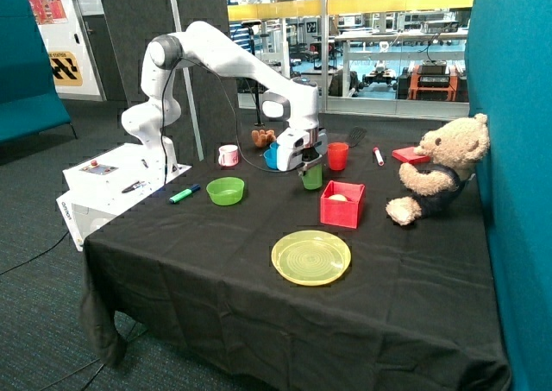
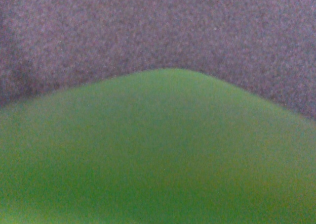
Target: Match the cups with the appropriate bowls
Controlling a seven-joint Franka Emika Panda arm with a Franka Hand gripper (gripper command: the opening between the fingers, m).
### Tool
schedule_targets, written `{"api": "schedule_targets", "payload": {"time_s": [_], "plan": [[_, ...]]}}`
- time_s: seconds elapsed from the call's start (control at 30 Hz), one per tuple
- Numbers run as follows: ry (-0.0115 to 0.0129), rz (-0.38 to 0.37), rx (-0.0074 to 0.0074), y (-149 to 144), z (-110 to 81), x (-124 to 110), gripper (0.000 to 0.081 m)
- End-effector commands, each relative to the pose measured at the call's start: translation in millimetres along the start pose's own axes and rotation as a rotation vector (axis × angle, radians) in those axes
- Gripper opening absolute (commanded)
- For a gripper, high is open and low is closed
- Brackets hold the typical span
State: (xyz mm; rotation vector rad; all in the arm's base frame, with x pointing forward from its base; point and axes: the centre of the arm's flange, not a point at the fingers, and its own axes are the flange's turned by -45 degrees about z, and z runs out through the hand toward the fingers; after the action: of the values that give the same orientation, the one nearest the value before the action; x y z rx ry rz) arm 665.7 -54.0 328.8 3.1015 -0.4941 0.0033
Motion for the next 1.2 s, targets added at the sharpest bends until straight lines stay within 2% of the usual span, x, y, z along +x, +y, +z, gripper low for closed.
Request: {"api": "schedule_targets", "payload": {"time_s": [0.0,0.43,0.83,1.17], "plan": [[-0.0022,0.000,0.0006,2,-10.1,1,0.0000],[-0.0022,-0.003,0.0006,6,-23.3,-8,0.0000],[-0.0022,-0.035,0.0007,16,-42.8,-35,0.0000],[-0.0022,-0.071,0.0007,33,-66.8,-66,0.0000]]}}
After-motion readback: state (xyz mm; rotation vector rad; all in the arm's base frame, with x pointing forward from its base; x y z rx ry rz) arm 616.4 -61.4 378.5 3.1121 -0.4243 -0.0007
